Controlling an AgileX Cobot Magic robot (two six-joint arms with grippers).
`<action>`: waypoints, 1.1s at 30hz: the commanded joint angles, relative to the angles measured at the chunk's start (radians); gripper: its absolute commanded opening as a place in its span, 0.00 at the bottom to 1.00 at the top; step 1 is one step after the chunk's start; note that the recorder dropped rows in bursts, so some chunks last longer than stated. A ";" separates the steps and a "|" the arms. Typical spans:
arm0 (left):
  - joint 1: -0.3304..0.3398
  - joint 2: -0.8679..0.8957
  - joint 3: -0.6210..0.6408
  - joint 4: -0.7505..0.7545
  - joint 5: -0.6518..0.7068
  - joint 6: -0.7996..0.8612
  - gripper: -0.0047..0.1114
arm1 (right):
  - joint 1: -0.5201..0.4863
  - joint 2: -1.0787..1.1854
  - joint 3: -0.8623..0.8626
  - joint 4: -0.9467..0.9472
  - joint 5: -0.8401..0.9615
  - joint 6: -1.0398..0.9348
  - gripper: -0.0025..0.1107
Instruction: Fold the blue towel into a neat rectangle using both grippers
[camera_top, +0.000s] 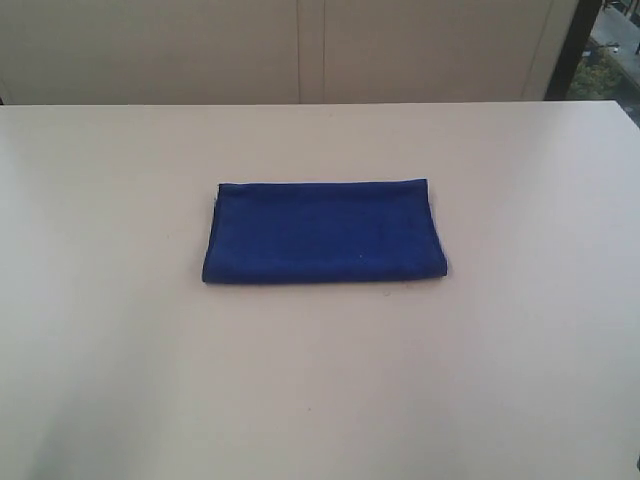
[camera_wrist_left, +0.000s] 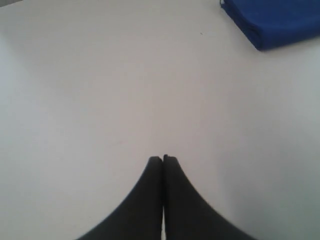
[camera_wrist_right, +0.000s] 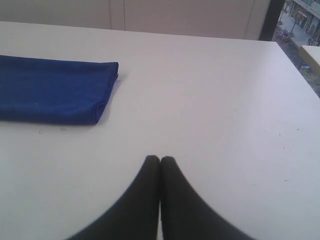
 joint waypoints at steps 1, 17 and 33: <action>0.005 -0.056 0.059 -0.003 -0.001 0.002 0.04 | -0.007 -0.004 0.005 0.000 -0.014 -0.004 0.02; 0.005 -0.056 0.092 0.084 -0.050 -0.195 0.04 | -0.007 -0.004 0.005 0.000 -0.014 -0.004 0.02; 0.003 -0.056 0.112 0.116 -0.083 -0.271 0.04 | -0.007 -0.004 0.005 0.000 -0.014 -0.004 0.02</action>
